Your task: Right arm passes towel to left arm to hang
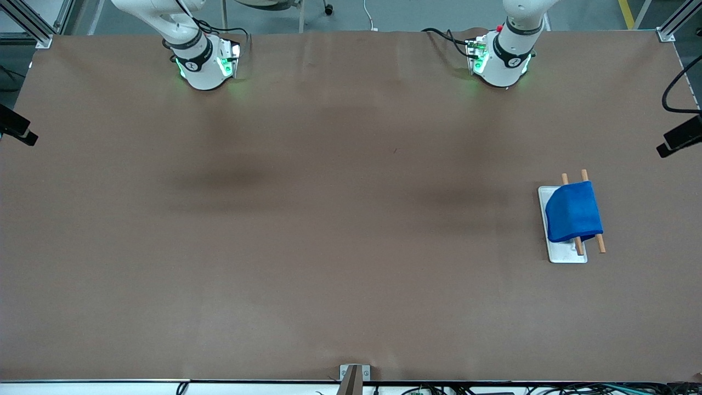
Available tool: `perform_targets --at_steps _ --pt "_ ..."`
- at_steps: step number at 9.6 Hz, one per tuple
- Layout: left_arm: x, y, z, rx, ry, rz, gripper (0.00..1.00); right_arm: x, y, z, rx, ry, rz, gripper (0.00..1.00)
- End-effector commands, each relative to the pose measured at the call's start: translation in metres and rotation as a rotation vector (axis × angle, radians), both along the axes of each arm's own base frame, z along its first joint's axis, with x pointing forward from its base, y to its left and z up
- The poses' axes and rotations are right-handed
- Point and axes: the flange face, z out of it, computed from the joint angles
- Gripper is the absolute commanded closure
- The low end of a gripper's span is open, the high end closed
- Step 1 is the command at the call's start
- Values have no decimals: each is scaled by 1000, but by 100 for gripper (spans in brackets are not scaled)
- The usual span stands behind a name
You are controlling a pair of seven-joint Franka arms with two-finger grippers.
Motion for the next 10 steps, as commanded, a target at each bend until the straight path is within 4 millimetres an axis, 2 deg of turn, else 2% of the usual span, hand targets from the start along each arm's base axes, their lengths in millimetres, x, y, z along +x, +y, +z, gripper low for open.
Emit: perform_targets --at_steps 1,2,3,4,6,9,10 --pt "-1 -8 -22 5 72 -35 0 -1 -4 3 0 3 5 0" --pt "-6 -21 -16 8 73 -65 0 -1 -4 3 0 3 5 0" --pt "-18 -47 -3 22 53 -97 0 -1 -5 3 0 3 4 0" --pt "-29 -55 -4 42 61 -96 0 -1 -5 3 0 3 4 0" --pt "-42 -67 -9 4 77 -133 0 -1 -5 2 2 5 4 0" --pt "-71 -69 -16 10 40 -147 0 -1 -6 2 2 5 2 0" --pt "-70 -71 -17 11 45 -148 0 -1 -6 2 2 6 1 0"
